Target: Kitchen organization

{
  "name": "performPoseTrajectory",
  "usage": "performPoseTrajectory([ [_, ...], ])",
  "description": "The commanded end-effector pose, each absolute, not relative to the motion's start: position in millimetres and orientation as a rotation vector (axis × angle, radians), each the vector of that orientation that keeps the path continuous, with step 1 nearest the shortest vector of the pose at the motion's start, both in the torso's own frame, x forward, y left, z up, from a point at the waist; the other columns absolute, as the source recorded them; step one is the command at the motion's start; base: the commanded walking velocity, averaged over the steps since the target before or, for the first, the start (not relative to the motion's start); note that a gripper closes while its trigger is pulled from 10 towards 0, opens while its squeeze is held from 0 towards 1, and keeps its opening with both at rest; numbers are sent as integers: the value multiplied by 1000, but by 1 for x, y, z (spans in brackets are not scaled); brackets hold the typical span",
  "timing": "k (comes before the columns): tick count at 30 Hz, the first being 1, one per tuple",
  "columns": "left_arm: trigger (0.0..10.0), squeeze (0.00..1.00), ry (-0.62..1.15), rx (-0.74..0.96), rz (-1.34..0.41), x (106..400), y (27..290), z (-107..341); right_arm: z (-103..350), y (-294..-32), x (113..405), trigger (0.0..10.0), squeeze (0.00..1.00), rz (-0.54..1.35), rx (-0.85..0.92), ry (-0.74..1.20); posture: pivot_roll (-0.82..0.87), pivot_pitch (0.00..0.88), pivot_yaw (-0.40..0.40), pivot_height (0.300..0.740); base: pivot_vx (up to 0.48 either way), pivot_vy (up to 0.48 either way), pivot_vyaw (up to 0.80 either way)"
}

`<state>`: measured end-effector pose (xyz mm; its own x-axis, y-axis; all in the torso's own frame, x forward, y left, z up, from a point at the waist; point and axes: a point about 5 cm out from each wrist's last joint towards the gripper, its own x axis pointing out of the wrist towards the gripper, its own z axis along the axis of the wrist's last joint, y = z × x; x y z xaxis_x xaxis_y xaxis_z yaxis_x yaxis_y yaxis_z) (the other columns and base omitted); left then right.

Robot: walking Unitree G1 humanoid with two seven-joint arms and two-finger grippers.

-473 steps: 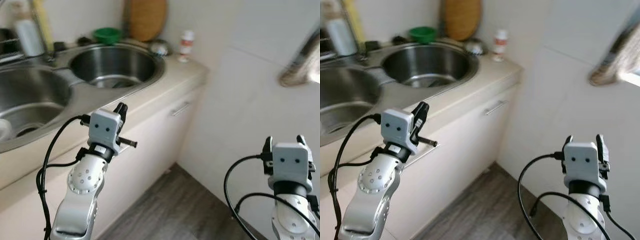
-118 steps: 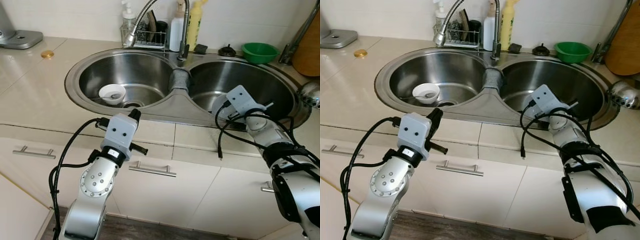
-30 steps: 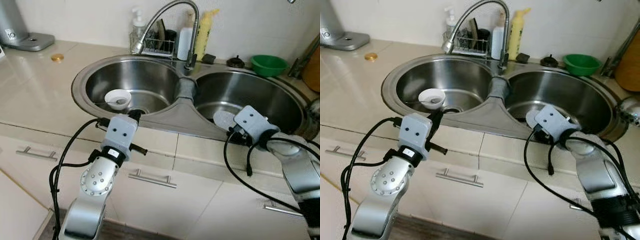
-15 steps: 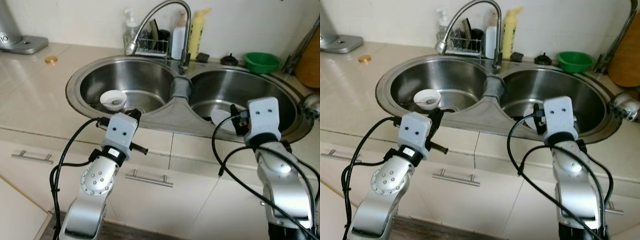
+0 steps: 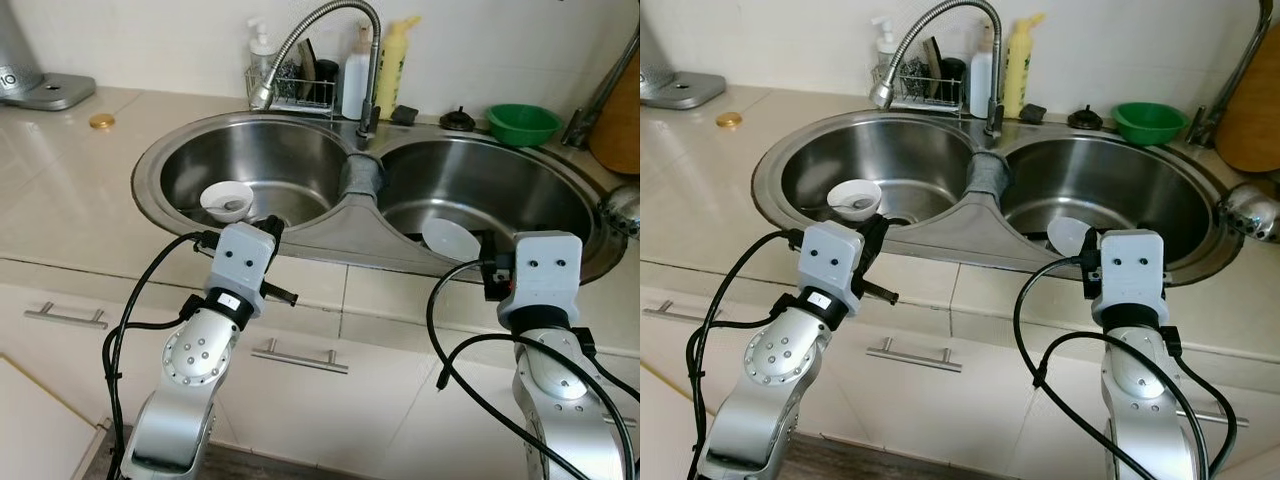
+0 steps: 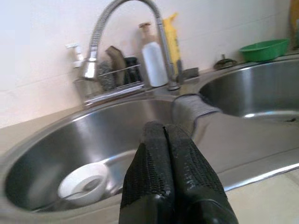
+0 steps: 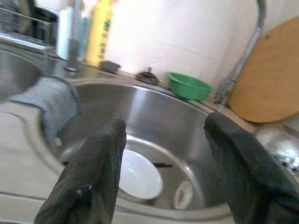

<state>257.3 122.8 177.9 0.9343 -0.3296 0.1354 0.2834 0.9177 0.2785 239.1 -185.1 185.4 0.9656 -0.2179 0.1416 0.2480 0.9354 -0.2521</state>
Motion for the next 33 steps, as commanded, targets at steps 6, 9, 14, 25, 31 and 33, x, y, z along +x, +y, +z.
performPoseTrajectory([
  [6,10000,0,-199,252,-307,260,125,181,190,-183,239,10000,0,-252,-272,-152,96,0,-47,740,0,474,0],
  [9,10000,0,-200,250,-307,260,125,181,190,-183,239,10000,0,-257,-273,-153,96,0,-47,740,0,476,0],
  [14,10000,0,-202,249,-306,260,125,181,189,-182,238,10000,0,-257,-277,-157,96,0,-49,740,0,476,0],
  [25,10000,0,-204,248,-310,260,125,181,188,-180,234,10000,0,-253,-286,-165,95,0,-49,740,0,476,0],
  [31,10000,0,-205,247,-311,259,124,180,184,-184,230,10000,0,-267,-244,-144,89,0,-49,740,0,476,-267],
  [33,10000,0,-204,248,-311,259,124,180,183,-186,229,10000,0,-274,-245,-143,87,0,-49,740,0,476,-800],
])
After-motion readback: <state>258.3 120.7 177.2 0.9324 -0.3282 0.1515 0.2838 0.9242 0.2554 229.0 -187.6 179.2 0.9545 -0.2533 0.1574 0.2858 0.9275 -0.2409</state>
